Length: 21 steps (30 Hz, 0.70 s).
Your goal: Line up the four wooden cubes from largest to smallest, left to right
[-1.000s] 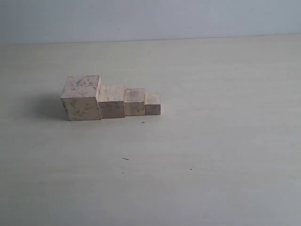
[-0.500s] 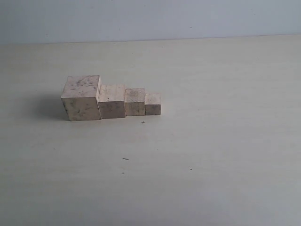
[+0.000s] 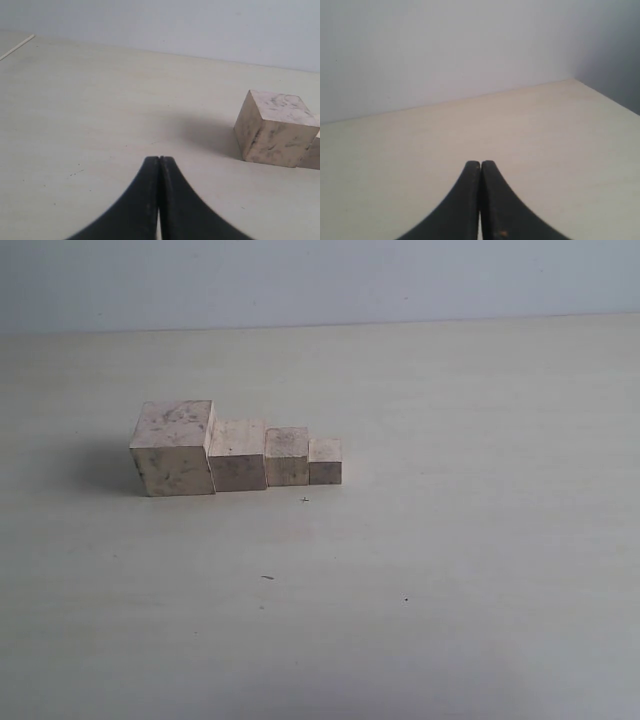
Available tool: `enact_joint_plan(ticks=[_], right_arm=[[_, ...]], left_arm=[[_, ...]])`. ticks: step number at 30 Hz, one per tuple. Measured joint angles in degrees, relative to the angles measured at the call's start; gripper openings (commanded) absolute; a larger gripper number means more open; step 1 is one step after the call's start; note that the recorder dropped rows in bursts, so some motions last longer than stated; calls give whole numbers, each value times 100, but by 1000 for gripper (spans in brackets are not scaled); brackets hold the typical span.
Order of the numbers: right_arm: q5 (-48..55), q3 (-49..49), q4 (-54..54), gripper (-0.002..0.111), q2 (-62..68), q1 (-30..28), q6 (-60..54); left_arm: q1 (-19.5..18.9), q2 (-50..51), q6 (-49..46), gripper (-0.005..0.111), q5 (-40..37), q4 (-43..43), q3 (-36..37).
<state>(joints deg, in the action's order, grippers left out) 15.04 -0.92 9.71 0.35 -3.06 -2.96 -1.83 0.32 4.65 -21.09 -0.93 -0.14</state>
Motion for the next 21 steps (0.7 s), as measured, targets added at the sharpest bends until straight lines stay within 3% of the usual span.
enact_joint_plan(ticks=[21], right_arm=[[539,61,0,0,0,21,0]], left_arm=[[0,0,0,0,0,0,0]])
